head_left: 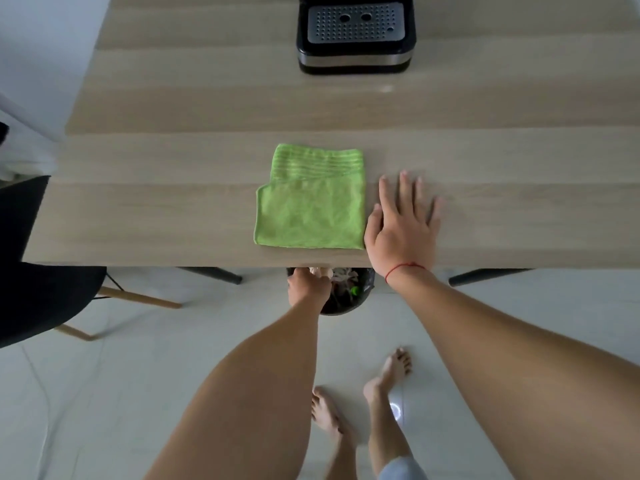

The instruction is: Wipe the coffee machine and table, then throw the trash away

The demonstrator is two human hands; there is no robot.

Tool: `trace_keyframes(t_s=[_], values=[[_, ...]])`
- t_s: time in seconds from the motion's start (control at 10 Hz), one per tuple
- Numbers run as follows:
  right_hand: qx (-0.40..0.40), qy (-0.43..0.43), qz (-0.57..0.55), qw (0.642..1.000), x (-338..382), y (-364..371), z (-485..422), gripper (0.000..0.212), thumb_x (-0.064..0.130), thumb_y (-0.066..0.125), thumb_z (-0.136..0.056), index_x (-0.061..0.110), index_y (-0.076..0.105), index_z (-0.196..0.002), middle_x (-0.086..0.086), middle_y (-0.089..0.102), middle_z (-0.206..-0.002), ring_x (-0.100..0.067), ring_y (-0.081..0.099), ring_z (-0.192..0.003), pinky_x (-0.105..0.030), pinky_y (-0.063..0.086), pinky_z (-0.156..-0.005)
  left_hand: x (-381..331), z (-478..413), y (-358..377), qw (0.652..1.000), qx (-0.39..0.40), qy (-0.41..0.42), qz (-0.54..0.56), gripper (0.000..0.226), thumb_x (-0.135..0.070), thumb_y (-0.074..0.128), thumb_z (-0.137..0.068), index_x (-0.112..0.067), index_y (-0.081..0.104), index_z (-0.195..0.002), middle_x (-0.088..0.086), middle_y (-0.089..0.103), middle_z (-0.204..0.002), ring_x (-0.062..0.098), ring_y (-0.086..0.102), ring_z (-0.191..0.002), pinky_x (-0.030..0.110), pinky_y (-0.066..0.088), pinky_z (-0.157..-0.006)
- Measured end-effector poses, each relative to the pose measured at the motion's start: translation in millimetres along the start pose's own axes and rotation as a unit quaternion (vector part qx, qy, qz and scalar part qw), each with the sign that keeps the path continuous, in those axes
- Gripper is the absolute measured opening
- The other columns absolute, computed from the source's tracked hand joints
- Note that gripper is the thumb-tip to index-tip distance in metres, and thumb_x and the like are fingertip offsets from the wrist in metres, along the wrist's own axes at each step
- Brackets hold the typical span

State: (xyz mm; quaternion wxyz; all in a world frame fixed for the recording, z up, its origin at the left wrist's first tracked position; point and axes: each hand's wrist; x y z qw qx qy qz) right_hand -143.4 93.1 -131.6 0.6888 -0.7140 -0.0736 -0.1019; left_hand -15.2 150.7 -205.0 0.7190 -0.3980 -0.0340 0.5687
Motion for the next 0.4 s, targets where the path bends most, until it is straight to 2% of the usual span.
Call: trace_keyframes(t_s=[0.1,0.2,0.3,0.4], values=[[0.001,-0.001,0.007,1.0,1,1,0,0.058,0.034,0.019,-0.089,0.029,0.03,-0.146,-0.003,0.021,-0.158,-0.026,0.015,-0.147,-0.05,0.003,-0.118,-2,-3,5,0.999,0.024,-0.021,0.006,0.036,-0.03,0.063,-0.086,-0.008,0.062,-0.114,0.01,0.066,-0.112,0.03,0.063,-0.101,0.033,0.049,-0.08],[0.011,-0.001,0.017,1.0,0,-1,0,0.057,0.035,0.018,-0.09,0.031,0.027,-0.146,-0.002,0.018,-0.159,-0.024,0.013,-0.148,-0.049,0.001,-0.118,-5,3,0,0.999,0.033,-0.02,-0.007,0.027,-0.018,0.058,-0.086,-0.009,0.065,-0.11,0.01,0.064,-0.108,0.03,0.062,-0.098,0.032,0.049,-0.078],[0.021,-0.002,0.006,1.0,1,-3,1,0.055,0.033,0.023,-0.092,0.03,0.026,-0.147,-0.002,0.016,-0.159,-0.024,0.011,-0.148,-0.049,-0.001,-0.117,-7,13,-12,0.998,0.035,-0.004,-0.055,0.03,-0.023,0.053,-0.084,-0.006,0.063,-0.107,0.01,0.064,-0.106,0.03,0.062,-0.094,0.035,0.051,-0.081],[0.05,0.003,0.009,0.999,2,-8,-2,0.053,0.032,0.023,-0.095,0.031,0.02,-0.148,-0.001,0.01,-0.16,-0.023,0.006,-0.148,-0.05,-0.002,-0.117,-6,36,-25,0.993,0.023,0.028,-0.115,0.037,-0.029,0.054,-0.081,-0.009,0.059,-0.112,0.009,0.064,-0.106,0.03,0.063,-0.099,0.036,0.053,-0.083]])
Point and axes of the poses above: each hand's wrist, its own z-axis away from the middle knuckle, its own y-axis out of the palm, x = y × z
